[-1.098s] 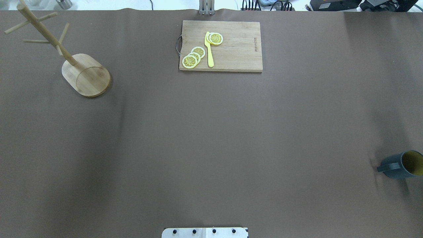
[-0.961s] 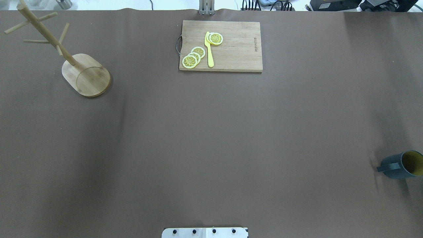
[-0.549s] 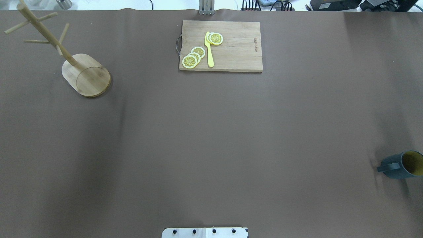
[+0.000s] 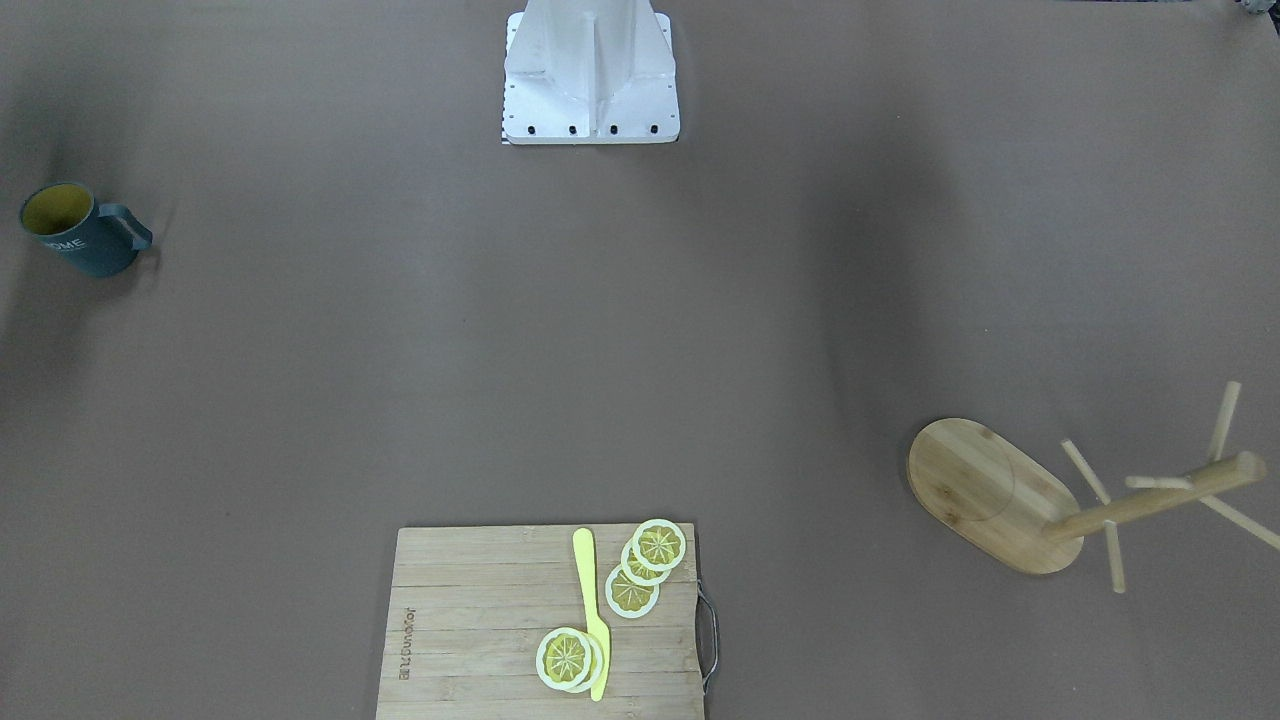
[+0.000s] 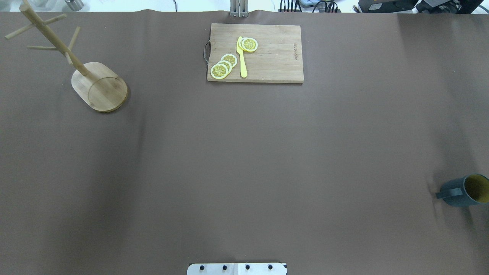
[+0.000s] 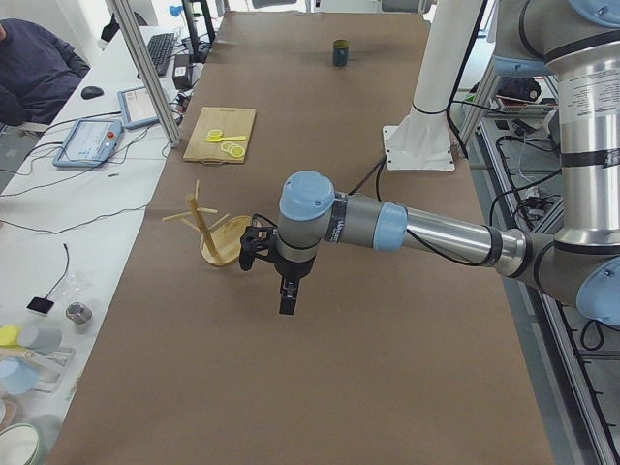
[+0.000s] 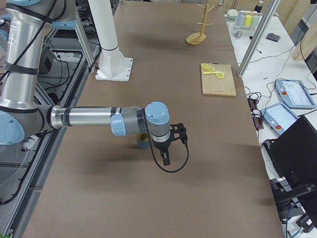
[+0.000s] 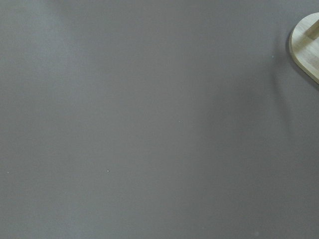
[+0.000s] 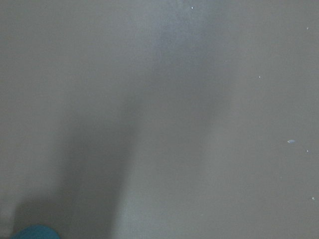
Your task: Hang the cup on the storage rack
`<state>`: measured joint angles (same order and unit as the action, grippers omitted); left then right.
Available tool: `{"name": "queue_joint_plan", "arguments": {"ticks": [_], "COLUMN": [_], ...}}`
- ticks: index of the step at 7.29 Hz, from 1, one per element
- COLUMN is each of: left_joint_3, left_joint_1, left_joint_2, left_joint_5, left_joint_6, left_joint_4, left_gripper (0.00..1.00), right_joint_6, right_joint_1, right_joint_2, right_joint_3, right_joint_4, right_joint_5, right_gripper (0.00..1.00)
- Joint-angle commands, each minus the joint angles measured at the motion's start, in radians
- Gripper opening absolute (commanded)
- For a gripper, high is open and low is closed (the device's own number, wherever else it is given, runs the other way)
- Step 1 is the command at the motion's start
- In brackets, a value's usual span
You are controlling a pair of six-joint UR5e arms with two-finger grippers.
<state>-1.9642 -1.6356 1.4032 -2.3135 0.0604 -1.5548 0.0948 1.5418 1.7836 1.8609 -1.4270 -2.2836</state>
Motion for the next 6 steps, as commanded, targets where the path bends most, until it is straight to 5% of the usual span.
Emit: {"name": "queue_joint_plan", "arguments": {"ticks": [1, 3, 6], "left_joint_3": [0.028, 0.157, 0.157], "left_joint_1": [-0.001, -0.001, -0.003], "left_joint_2": [0.011, 0.052, 0.05], "left_joint_5": [0.0, -0.01, -0.003], "left_joint_6": [0.002, 0.01, -0.001], "left_joint_4": [-0.158, -0.316, -0.355], "left_gripper": [0.99, 0.99, 0.99], "right_joint_6": [-0.003, -0.004, -0.003], "right_joint_1": [0.017, 0.017, 0.015], "right_joint_2": [-0.03, -0.039, 0.007], "right_joint_3": [0.009, 0.001, 0.004], "right_joint_4": [0.008, 0.004, 0.063], "right_joint_5": [-0.004, -0.019, -0.071], "right_gripper": [1.0, 1.0, 1.0]}}
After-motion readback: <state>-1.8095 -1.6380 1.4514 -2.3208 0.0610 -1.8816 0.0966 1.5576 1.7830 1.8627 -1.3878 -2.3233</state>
